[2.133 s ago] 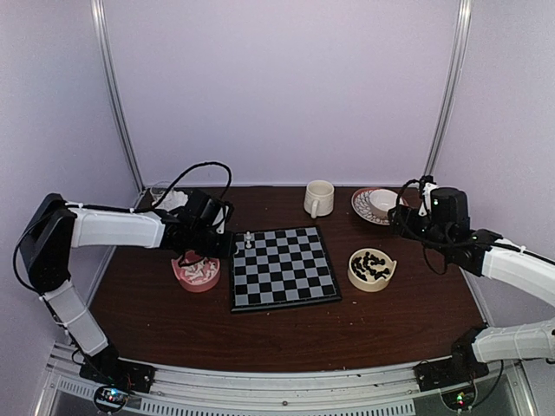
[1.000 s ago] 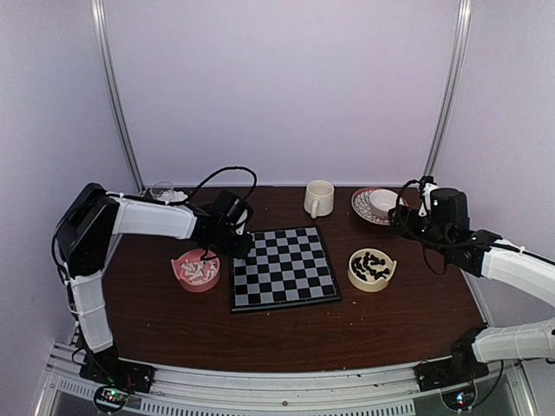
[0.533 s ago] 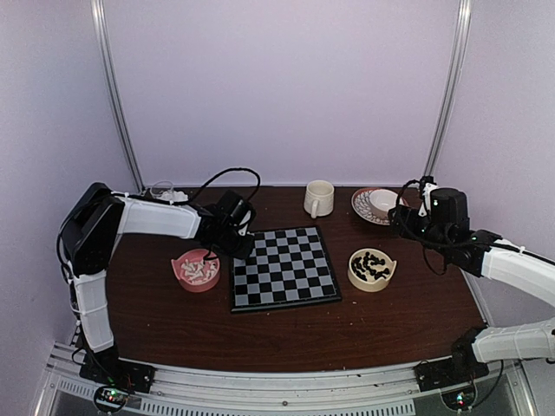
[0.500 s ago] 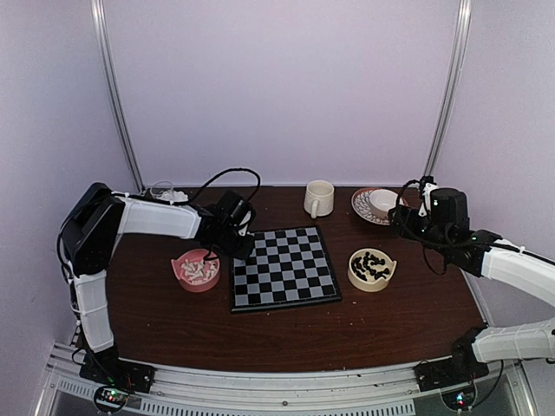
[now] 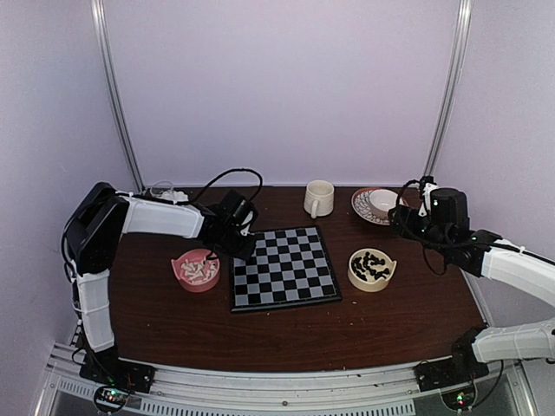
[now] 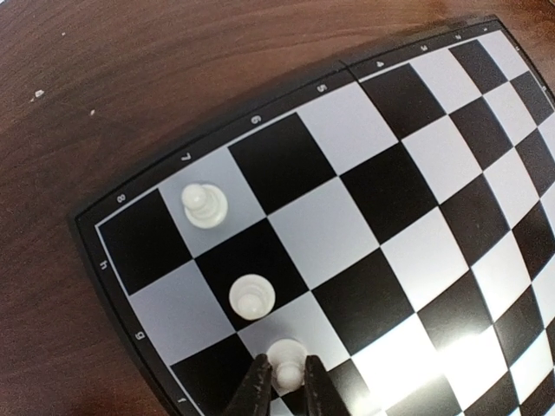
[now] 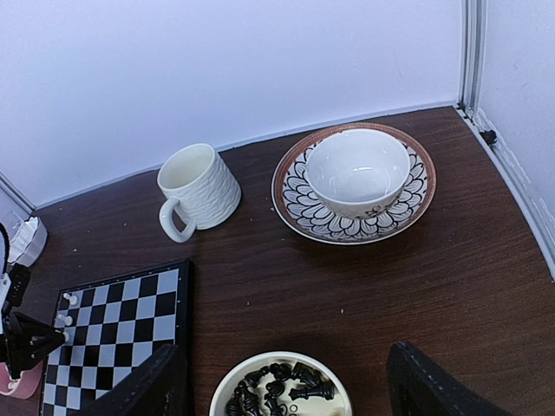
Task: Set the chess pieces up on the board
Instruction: Place the pawn on c2.
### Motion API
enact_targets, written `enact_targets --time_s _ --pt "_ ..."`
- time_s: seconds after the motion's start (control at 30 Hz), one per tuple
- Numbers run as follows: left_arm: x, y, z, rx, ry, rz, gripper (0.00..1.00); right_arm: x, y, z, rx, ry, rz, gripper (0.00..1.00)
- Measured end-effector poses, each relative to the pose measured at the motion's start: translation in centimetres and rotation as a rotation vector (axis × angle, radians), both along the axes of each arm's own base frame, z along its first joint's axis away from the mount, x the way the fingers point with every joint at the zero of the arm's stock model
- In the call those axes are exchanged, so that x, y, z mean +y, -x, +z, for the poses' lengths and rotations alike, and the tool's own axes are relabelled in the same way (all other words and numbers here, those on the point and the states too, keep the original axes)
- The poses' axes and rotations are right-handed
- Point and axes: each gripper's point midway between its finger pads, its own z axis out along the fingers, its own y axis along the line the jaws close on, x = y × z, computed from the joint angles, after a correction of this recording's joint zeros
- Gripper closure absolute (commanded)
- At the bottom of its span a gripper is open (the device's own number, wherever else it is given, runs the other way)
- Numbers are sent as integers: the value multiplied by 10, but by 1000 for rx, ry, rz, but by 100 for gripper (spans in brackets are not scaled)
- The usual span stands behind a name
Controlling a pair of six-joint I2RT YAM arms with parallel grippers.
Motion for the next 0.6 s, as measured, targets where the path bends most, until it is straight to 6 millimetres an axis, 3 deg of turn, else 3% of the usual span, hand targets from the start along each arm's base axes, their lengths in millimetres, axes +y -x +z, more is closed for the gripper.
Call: enact_targets --time_s 0.17,0.6 --pt "1 2 -5 15 -11 -2 75 0 0 0 0 0 0 17" --pt "-1 4 -6 22 -2 -11 78 0 0 0 0 0 0 17"
